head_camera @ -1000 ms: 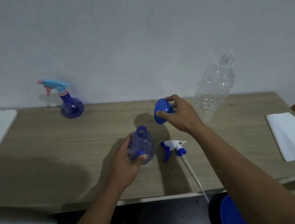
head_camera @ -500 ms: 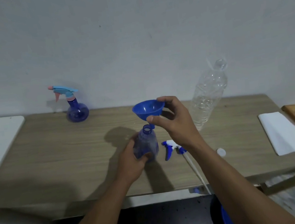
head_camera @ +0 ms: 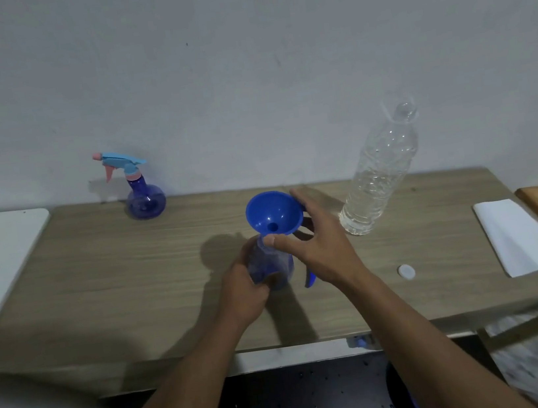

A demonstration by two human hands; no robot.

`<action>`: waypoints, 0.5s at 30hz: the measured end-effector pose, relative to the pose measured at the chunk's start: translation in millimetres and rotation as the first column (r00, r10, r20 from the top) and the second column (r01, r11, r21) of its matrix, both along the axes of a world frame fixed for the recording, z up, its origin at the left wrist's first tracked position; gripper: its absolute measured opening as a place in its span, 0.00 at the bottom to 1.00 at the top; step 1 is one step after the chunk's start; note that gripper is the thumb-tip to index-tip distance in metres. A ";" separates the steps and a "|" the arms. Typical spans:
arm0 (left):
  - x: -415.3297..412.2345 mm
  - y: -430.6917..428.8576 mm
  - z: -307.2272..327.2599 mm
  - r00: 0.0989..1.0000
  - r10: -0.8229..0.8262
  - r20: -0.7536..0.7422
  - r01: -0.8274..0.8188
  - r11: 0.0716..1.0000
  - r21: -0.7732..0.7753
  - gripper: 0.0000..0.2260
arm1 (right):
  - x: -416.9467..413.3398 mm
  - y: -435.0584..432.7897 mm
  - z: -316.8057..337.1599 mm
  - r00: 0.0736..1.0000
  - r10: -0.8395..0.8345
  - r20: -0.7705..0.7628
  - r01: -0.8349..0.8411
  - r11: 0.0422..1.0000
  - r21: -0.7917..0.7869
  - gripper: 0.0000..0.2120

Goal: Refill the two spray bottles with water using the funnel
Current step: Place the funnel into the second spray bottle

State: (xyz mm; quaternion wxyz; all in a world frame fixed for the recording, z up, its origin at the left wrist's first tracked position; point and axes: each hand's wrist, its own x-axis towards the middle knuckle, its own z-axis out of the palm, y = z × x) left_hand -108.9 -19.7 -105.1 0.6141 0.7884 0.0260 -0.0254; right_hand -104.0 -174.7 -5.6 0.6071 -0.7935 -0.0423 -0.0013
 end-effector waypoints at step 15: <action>-5.4 -5.8 15.2 0.999 0.018 0.039 -0.022 0.994 0.105 0.31 | 0.5 -2.9 21.7 0.992 0.021 0.123 0.021 0.944 -0.329 0.33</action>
